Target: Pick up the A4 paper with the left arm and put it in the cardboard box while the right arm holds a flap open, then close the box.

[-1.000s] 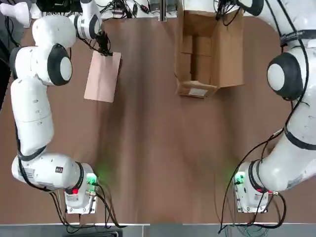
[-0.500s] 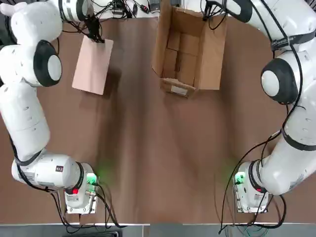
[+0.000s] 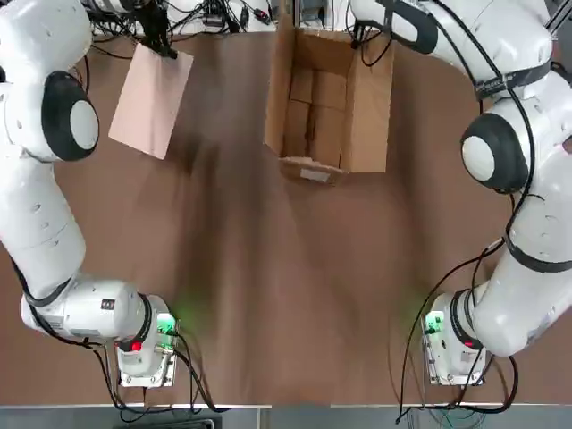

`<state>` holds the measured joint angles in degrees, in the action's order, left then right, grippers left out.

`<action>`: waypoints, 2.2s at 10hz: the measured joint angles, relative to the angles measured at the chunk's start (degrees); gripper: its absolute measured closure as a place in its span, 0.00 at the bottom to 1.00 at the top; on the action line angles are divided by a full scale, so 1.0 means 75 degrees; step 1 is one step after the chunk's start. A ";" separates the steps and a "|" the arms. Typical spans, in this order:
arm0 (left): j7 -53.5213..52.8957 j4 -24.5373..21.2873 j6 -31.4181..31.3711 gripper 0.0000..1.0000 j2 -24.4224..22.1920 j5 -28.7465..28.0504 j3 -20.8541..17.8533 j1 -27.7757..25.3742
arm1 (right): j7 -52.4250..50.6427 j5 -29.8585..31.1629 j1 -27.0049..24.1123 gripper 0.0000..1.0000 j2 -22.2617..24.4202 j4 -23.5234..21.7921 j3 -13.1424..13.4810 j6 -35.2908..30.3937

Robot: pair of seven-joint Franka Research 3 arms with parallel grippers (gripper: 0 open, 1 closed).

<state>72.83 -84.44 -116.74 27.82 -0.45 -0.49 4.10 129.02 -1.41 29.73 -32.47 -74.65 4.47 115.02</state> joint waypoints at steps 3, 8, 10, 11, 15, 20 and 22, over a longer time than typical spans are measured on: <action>-0.0416 0.0554 0.1350 0.68 -0.0272 0.0000 -0.0001 -0.0028 | 0.0006 0.0076 0.0193 0.96 -0.0332 0.0007 0.0006 0.0392; -0.0567 0.1119 0.3152 0.68 -0.0864 0.0129 0.0114 0.0038 | 0.0006 0.0457 0.0199 0.96 -0.0989 0.0014 0.0030 0.0963; -0.0556 0.1316 0.3739 0.68 -0.1059 0.0524 0.0145 0.0151 | 0.0005 0.0537 0.0247 0.96 -0.1005 0.0038 0.0027 0.1022; -0.0467 0.1385 0.3911 0.68 -0.1133 0.0723 0.0152 0.0217 | 0.0002 0.0595 0.0329 0.96 -0.1013 0.0038 0.0026 0.1114; 0.0861 0.1680 0.4010 0.68 -0.1228 0.1069 0.0311 0.0687 | 0.0001 0.0860 0.0596 0.93 -0.1086 0.0055 0.0037 0.1380; 0.2774 0.1958 0.4008 0.68 -0.1229 0.1431 0.0329 0.1404 | -0.0003 0.1446 0.0664 0.31 -0.1140 0.0093 0.0039 0.1335; 0.3438 0.2084 0.3950 0.68 -0.1234 0.1490 0.0332 0.1657 | -0.0004 0.1447 0.0667 0.02 -0.1122 0.0273 0.0040 0.0903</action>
<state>98.62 -68.80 -87.11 18.56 10.73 2.00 16.53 128.99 9.44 34.73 -40.89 -72.59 4.77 121.80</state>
